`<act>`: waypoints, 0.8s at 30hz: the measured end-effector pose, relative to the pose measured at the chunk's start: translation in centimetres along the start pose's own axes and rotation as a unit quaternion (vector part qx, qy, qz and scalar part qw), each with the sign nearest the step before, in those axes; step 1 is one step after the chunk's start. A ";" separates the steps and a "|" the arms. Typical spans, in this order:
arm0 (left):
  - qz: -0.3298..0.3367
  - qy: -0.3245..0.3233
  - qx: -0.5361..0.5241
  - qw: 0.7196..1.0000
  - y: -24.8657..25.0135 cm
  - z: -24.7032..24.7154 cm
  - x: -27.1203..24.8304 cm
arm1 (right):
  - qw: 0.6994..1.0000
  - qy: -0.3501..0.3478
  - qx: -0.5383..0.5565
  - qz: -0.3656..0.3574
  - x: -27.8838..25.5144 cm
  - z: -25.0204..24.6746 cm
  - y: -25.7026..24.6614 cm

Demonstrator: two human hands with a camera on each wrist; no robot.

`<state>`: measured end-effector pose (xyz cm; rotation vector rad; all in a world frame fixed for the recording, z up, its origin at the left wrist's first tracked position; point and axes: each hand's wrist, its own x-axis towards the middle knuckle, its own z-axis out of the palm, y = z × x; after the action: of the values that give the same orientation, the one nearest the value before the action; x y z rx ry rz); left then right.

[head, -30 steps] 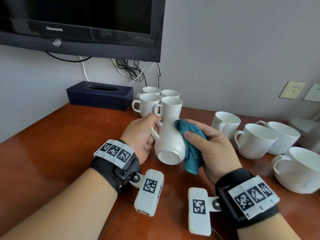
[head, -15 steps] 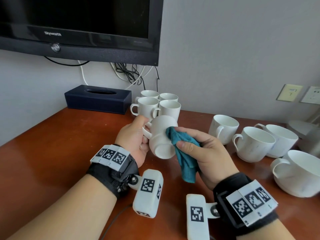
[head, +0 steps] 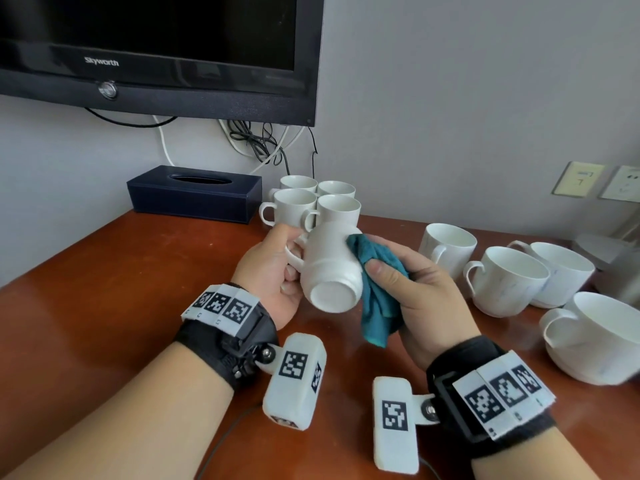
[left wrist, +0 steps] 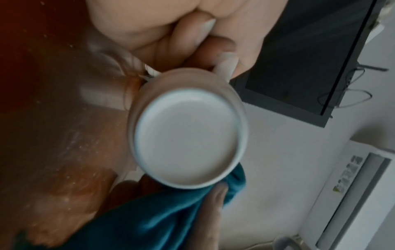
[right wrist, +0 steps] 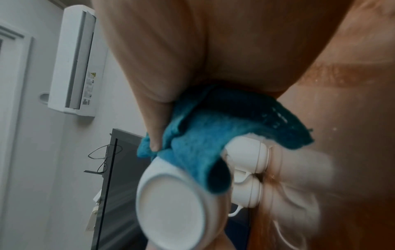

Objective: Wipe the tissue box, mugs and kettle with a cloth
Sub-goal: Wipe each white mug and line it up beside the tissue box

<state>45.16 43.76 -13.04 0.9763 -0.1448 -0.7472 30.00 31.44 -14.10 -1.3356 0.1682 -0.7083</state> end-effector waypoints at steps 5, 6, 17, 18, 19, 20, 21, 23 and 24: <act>-0.041 -0.027 -0.084 0.995 0.2 -0.2 0.4 | 0.999 -0.044 0.019 -0.001 -0.1 0.3 0.1; -0.066 -0.042 -0.093 0.993 0.3 -0.3 0.2 | 0.999 -0.043 0.020 -0.006 -0.1 0.3 0.0; -0.100 -0.082 -0.126 0.984 0.5 0.5 -1.0 | 0.998 0.032 0.055 -0.024 0.1 0.2 -0.2; -0.098 -0.083 -0.138 0.982 0.6 0.5 -1.0 | 0.998 0.018 0.054 -0.023 0.0 0.3 -0.2; -0.099 -0.084 -0.151 0.980 0.7 0.5 -0.9 | 0.998 0.003 0.053 -0.023 -0.1 0.4 -0.2; -0.100 -0.086 -0.160 0.978 0.7 0.4 -0.9 | 0.998 -0.011 0.051 -0.022 -0.2 0.5 -0.1; -0.100 -0.090 -0.164 0.977 0.8 0.4 -0.8 | 0.998 -0.025 0.051 -0.022 -0.3 0.6 -0.1; -0.094 -0.095 -0.164 0.977 0.9 0.3 -0.6 | 0.997 -0.050 0.049 -0.020 -0.4 0.8 -0.1; -0.093 -0.095 -0.161 0.978 0.9 0.3 -0.5 | 0.997 -0.058 0.046 -0.020 -0.4 0.8 -0.1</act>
<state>45.09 44.19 -12.05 0.6135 -0.0959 -1.0020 30.06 32.37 -13.95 -1.2908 0.0157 -0.6617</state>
